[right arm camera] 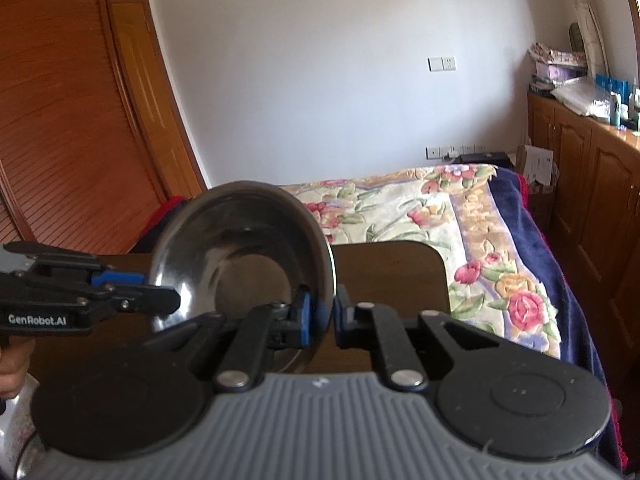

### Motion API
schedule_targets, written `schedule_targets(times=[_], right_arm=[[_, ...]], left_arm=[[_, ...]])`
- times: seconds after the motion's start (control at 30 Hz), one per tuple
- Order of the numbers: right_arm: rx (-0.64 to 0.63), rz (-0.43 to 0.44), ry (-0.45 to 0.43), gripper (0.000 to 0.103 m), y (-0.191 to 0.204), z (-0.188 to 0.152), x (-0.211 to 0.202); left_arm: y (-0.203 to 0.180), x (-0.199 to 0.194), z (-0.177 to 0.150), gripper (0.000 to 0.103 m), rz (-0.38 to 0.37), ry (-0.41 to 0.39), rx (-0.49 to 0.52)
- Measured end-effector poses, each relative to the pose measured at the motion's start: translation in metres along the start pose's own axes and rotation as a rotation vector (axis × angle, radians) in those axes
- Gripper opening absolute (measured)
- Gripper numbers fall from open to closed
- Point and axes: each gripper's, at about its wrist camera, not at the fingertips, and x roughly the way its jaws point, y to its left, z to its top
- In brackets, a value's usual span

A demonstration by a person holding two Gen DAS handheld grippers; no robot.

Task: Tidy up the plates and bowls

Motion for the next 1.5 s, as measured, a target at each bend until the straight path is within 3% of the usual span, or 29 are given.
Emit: schedule_targets(times=[0.8,1.5], right_arm=[[-0.083,0.010,-0.074,0.013,0.039,-0.011,-0.055],[-0.105,0.045,-0.032,0.013,0.071,-0.062,-0.080]], left_arm=[[-0.025,-0.076,-0.040,0.050,0.035,-0.075,0.021],[-0.045,-0.111,-0.106,0.050,0.067,-0.048,-0.010]])
